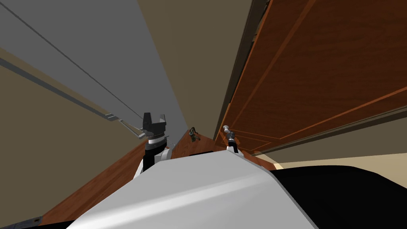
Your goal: Pull the door open
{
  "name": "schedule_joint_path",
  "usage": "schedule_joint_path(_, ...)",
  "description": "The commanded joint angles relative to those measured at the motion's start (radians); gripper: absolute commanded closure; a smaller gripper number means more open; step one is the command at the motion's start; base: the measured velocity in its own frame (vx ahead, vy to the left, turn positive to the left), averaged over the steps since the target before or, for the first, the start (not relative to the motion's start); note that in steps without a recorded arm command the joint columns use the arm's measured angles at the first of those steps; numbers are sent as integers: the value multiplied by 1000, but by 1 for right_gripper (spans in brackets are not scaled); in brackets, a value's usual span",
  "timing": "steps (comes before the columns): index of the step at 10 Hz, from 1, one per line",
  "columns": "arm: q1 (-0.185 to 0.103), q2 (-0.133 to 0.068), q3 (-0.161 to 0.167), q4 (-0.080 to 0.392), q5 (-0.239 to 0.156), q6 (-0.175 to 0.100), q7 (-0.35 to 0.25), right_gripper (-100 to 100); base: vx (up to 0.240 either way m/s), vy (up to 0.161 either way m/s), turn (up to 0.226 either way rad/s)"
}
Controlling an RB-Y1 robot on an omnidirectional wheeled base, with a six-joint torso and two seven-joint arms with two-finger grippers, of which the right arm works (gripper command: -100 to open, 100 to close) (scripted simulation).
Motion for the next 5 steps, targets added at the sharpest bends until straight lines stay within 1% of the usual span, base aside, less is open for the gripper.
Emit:
schedule_joint_path(1, -13, 15, 18, 6, -14, -6, -50, -100, -77, -16, 3)
schedule_joint_path(2, -14, 19, 23, 3, -27, -6, -76, -100, -93, -16, 61)
schedule_joint_path(3, -14, 19, 23, 3, -27, -6, -83, -100, -75, 9, 65)
schedule_joint_path(5, -17, 27, 34, -2, -58, -8, -146, -100, -50, 26, 73)
